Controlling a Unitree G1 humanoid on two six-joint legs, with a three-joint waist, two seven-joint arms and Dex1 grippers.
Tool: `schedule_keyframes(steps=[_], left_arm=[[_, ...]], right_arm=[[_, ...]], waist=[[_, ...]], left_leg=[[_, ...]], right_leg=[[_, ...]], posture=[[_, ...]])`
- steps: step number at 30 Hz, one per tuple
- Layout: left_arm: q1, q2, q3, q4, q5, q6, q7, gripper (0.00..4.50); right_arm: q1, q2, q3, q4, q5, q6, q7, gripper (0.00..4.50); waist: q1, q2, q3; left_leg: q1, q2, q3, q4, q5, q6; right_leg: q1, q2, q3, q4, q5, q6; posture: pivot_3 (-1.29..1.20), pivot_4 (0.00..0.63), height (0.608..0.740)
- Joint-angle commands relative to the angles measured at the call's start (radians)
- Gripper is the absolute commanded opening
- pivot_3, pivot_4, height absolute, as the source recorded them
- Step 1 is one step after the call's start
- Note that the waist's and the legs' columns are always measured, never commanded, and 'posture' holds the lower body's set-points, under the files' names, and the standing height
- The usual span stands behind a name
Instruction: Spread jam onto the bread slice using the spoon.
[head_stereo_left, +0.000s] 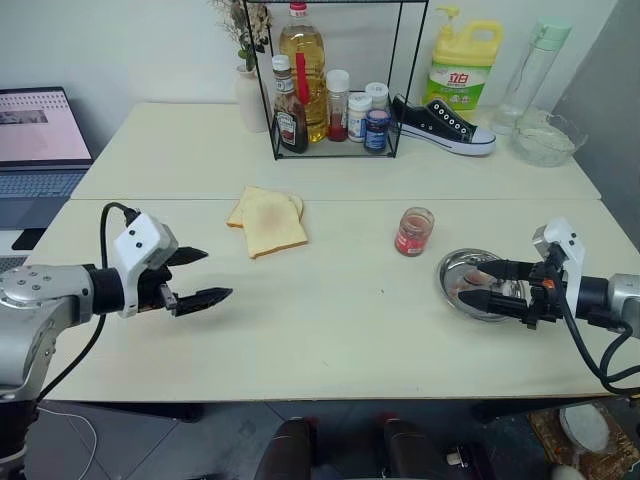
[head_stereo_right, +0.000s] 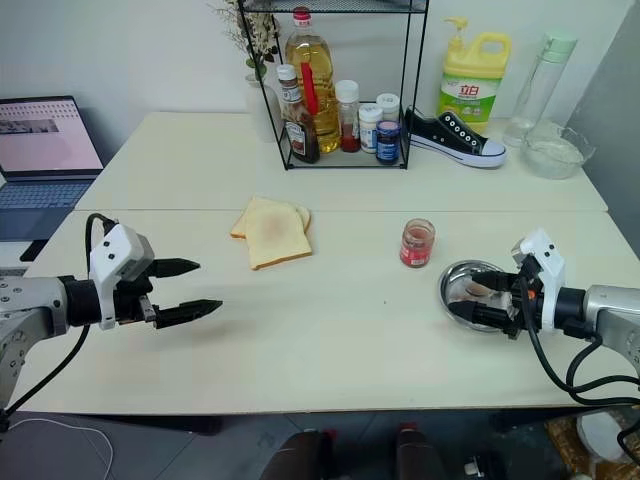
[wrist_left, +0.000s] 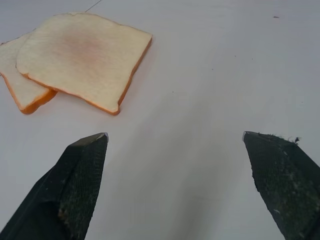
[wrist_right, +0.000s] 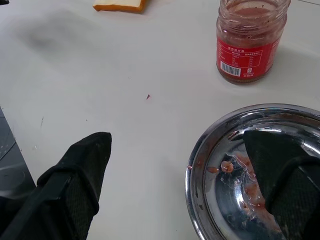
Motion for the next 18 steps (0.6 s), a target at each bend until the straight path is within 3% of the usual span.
schedule_keyframes(steps=[1,6,11,18], left_arm=[[-0.015,0.017,-0.002,-0.021,0.012,-0.024,0.000,4.50],[-0.025,0.007,0.008,-0.003,-0.005,-0.008,0.010,4.50],[-0.056,-0.020,0.032,0.071,-0.001,0.008,0.069,4.50],[-0.190,-0.268,0.128,0.218,-0.124,0.180,0.310,4.50]], right_arm=[[-0.005,-0.014,-0.042,-0.033,0.023,0.007,0.006,4.48],[-0.002,-0.019,-0.047,-0.030,0.018,0.003,0.010,4.48],[-0.076,0.022,-0.038,-0.085,0.132,0.059,-0.005,4.48],[-0.222,0.212,0.111,-0.179,0.182,0.062,-0.139,4.48]], waist=[[0.000,0.000,0.000],[0.000,0.000,0.000],[-0.002,0.000,0.000],[-0.007,-0.002,-0.001]], left_leg=[[0.000,0.000,0.000,0.000,0.000,0.000],[0.000,0.000,0.000,0.000,0.000,0.000],[0.000,0.000,0.000,0.000,0.000,0.000],[0.000,0.000,-0.001,0.001,0.000,0.000]], right_leg=[[0.000,0.000,0.000,0.000,0.000,0.000],[0.000,0.000,0.000,0.000,0.000,0.000],[0.000,0.000,0.000,0.000,0.000,0.000],[0.000,0.000,-0.002,0.001,0.000,0.000]], posture=[[0.00,0.150,0.740],[0.00,0.150,0.740],[0.00,0.150,0.740],[0.00,0.150,0.740]])
